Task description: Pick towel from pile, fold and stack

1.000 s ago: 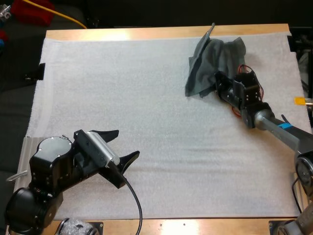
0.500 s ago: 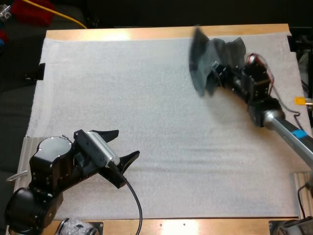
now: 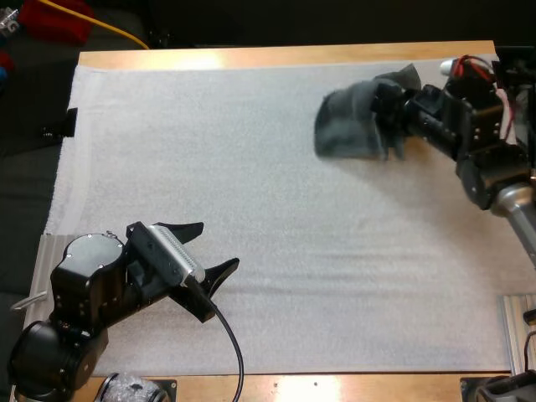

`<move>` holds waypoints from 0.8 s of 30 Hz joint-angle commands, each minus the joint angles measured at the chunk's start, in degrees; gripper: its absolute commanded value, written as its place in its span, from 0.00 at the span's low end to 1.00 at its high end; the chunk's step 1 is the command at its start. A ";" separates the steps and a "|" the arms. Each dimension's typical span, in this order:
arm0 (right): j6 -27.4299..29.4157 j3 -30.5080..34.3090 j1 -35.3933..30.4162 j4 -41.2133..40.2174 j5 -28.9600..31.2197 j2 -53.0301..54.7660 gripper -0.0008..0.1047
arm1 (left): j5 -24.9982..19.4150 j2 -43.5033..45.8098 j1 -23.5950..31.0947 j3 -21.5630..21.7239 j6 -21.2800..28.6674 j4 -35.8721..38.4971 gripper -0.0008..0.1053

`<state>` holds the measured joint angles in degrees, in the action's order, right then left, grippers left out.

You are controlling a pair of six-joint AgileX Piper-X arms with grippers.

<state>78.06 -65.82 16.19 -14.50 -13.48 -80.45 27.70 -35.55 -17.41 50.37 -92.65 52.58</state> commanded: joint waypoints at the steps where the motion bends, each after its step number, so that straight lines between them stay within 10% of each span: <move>1: 1.77 -1.22 0.10 -2.10 -0.50 1.69 0.01 | 0.42 0.09 -0.20 0.61 0.03 -0.14 0.66; 24: 10.80 -5.51 15.56 -25.77 7.24 9.27 0.01 | 0.42 0.09 -0.20 0.61 -1.40 -0.01 0.66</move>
<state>87.87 -70.92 31.64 -40.05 -7.05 -71.51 27.70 -35.55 -17.41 50.37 -93.45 52.58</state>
